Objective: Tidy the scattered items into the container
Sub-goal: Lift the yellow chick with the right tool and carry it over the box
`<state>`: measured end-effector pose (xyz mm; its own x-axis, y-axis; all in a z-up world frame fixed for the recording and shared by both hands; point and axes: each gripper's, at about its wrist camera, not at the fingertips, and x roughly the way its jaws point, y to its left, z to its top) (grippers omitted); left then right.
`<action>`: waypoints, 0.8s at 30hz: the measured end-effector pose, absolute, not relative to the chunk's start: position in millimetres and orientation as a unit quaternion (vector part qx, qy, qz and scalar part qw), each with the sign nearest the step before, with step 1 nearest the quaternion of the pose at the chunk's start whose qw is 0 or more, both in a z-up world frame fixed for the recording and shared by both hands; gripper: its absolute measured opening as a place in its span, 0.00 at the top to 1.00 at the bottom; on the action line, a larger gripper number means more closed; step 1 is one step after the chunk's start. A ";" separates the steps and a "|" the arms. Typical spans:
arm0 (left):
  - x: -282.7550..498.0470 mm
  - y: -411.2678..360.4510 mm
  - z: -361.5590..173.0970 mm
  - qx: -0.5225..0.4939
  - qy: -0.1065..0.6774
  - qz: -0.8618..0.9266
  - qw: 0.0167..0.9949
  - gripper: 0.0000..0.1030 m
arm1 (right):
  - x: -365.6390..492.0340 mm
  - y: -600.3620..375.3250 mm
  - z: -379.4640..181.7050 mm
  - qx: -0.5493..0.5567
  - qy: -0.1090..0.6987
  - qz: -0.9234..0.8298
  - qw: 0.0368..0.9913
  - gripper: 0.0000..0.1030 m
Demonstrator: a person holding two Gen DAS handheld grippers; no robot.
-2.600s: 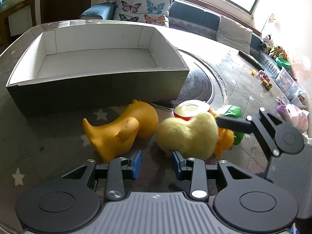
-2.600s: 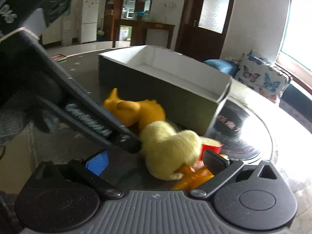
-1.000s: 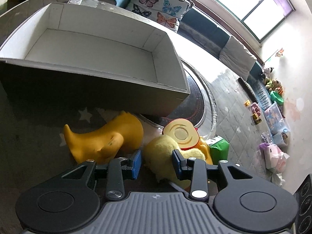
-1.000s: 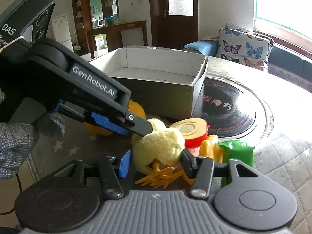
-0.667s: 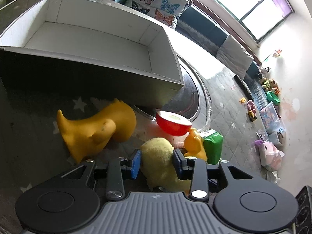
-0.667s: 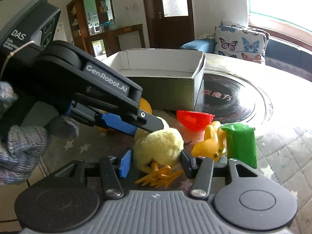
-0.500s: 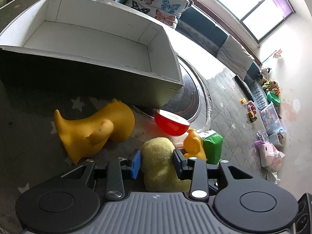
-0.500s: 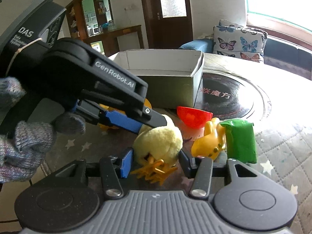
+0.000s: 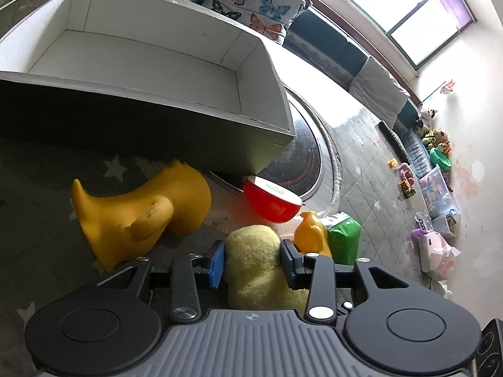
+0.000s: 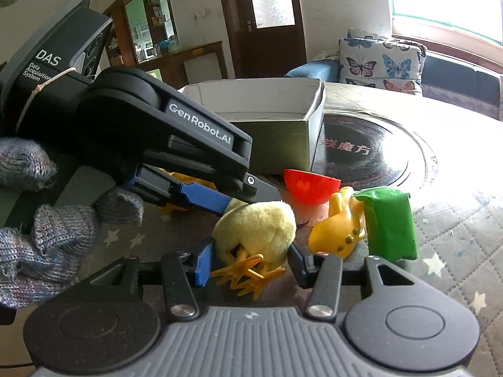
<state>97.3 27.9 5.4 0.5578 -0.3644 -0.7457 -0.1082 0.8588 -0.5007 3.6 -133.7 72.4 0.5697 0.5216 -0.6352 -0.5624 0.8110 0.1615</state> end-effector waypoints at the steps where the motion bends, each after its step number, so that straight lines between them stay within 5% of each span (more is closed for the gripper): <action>1: 95.4 28.3 8.2 -0.254 0.461 -0.076 0.847 0.61 | 2.1 -133.6 73.7 -0.029 0.348 0.307 0.886 0.52; 14: 118.1 49.2 77.1 -0.233 0.363 -0.066 0.900 0.61 | 28.4 -102.7 127.1 -0.040 0.256 0.321 0.911 0.52; 24: 194.7 74.3 76.4 -0.232 0.352 -0.047 0.906 0.61 | 105.0 -62.7 132.3 -0.030 0.251 0.316 0.914 0.52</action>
<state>194.7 74.3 76.4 0.7481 -0.2476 -0.6157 -0.0783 0.8883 -0.4524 105.0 -62.6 132.3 0.6738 0.5629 -0.4787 -0.5931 0.7984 0.1040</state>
